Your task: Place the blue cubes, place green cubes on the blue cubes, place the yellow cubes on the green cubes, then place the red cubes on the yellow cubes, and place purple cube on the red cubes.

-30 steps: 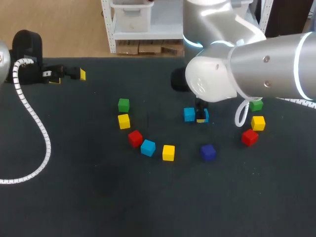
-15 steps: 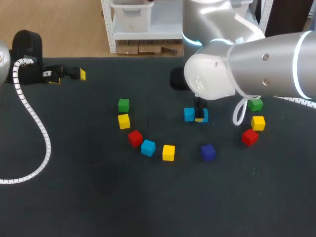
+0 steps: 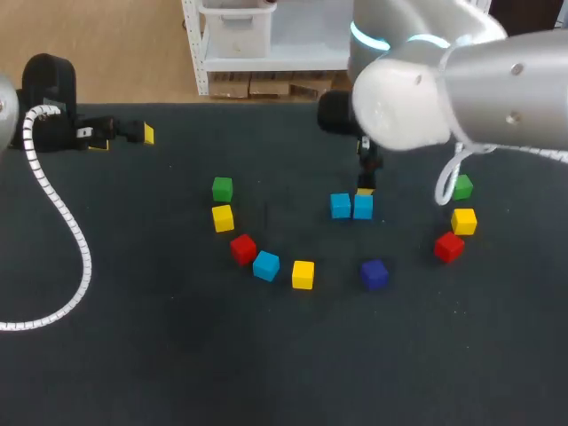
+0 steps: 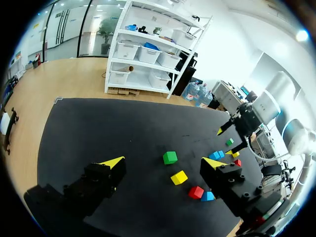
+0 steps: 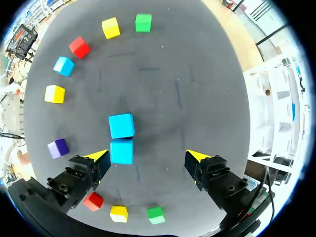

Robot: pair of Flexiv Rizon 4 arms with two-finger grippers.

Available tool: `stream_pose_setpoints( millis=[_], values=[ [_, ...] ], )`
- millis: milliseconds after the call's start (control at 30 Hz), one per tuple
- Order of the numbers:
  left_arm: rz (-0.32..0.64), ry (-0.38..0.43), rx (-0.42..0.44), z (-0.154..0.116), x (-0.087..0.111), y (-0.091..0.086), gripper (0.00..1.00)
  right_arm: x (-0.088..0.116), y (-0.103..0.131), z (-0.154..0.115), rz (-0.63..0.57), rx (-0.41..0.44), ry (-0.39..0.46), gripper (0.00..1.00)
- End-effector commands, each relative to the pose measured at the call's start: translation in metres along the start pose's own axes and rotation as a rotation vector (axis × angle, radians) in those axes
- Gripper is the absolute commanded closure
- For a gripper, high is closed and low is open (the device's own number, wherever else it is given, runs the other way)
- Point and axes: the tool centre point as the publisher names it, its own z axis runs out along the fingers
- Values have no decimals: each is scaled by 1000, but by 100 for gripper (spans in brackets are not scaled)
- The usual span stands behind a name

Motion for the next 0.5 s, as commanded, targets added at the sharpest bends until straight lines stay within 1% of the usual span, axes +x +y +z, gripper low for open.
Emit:
stream_pose_setpoints(
  millis=[33, 167, 233, 400, 500],
  values=[
    [3, -8, 13, -1, 2, 3, 0, 9, 11, -16, -2, 5, -32, 0],
    [3, -8, 13, -1, 2, 3, 0, 11, 14, -15, 1, -2, -40, 0],
    [3, -8, 13, -1, 2, 3, 0, 12, 16, -9, -4, -6, -28, 0],
    [3, -8, 13, -1, 2, 3, 0, 8, 27, 8, -18, -39, -30, 0],
    [3, -8, 13, -1, 2, 3, 0, 6, 29, 18, -34, -40, -14, 0]
  ],
)
